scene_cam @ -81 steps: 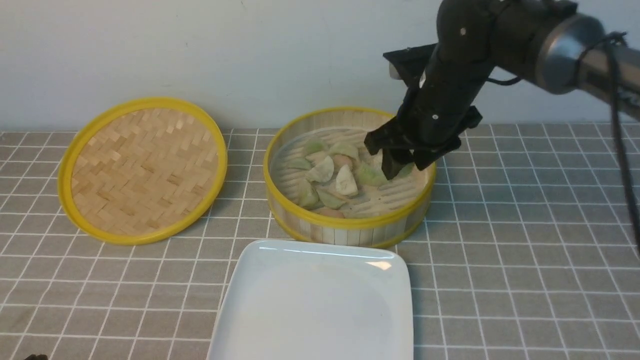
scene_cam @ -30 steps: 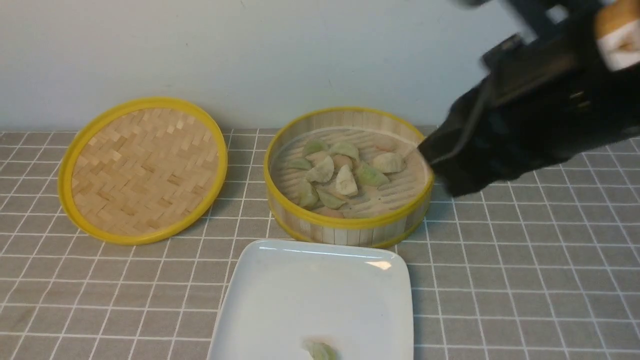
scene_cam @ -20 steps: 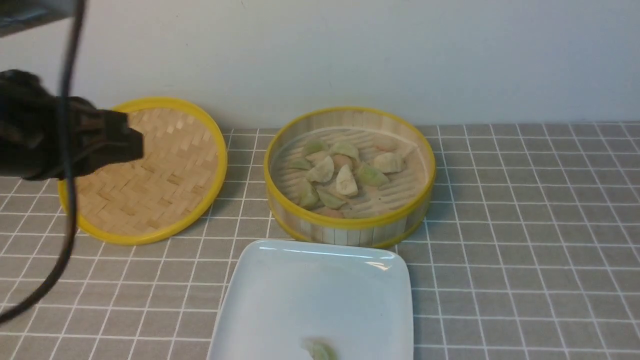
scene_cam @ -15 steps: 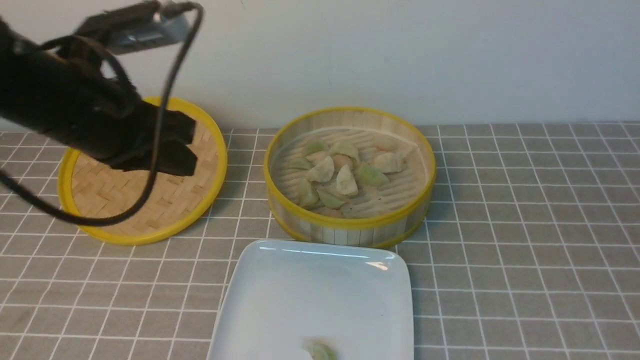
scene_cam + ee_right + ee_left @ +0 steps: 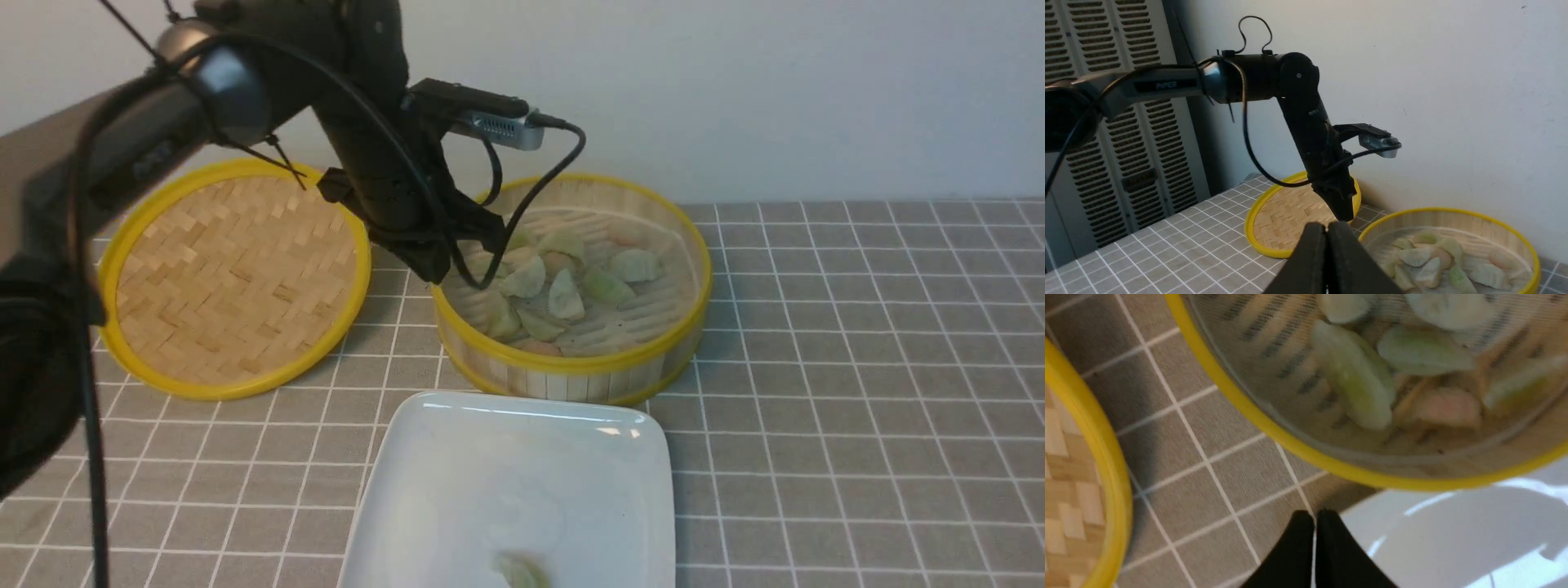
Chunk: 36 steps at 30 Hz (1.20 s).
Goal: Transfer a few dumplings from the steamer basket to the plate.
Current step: Use the left arm to grab a dumpling from the steamer
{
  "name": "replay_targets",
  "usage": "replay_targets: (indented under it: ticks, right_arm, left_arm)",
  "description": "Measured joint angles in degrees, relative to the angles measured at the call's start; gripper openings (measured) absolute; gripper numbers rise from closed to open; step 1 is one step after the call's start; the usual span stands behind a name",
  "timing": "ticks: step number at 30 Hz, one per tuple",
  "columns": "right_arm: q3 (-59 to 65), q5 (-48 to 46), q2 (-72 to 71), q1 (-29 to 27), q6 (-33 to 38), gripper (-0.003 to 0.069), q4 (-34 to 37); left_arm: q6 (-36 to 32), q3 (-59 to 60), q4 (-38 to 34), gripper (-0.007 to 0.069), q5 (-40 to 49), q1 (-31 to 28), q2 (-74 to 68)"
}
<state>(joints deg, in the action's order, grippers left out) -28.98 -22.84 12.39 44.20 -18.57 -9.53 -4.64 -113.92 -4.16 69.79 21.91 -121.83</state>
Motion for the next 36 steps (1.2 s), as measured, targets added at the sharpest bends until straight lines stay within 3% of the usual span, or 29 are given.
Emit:
replay_targets:
  ticks: [4,13,17,22,23,27,32,36]
  right_arm:
    - [0.05,0.08,0.44,0.00,-1.22,-0.0015,-2.80]
    - [0.07,-4.22,0.55,0.00,-3.06,-0.0015,-3.32]
    - [0.07,-4.53,0.55,0.00,-3.06,-0.0015,-3.32]
    - [0.07,-4.58,0.55,0.00,-3.08,-0.0015,-3.32]
    - [0.07,-4.64,0.55,0.00,-3.20,-0.0015,-3.32]
    - [0.07,-4.71,0.55,0.00,-4.64,-0.0015,-3.32]
    - [0.07,-4.75,0.55,0.00,-5.05,-0.0015,-3.32]
    - [0.07,-4.75,0.55,0.00,-5.66,-0.0015,-3.32]
  left_arm:
    - [0.23,-9.22,0.94,-0.0005,0.37,1.50,-6.62]
    - [1.56,-11.48,-1.08,0.0026,0.70,2.31,-8.47]
    - [1.56,-11.55,-1.32,0.0120,0.75,2.51,-9.46]
    - [1.56,-11.55,-1.47,0.0313,0.75,2.57,-12.46]
    - [1.56,-11.55,-1.34,0.0386,0.75,2.57,-13.50]
    - [1.56,-11.55,-1.22,0.0502,0.75,2.57,-14.89]
    - [1.51,-11.63,-1.35,0.0523,0.41,2.57,-15.88]
    - [1.16,-12.01,-1.24,0.0472,0.55,2.57,-16.37]
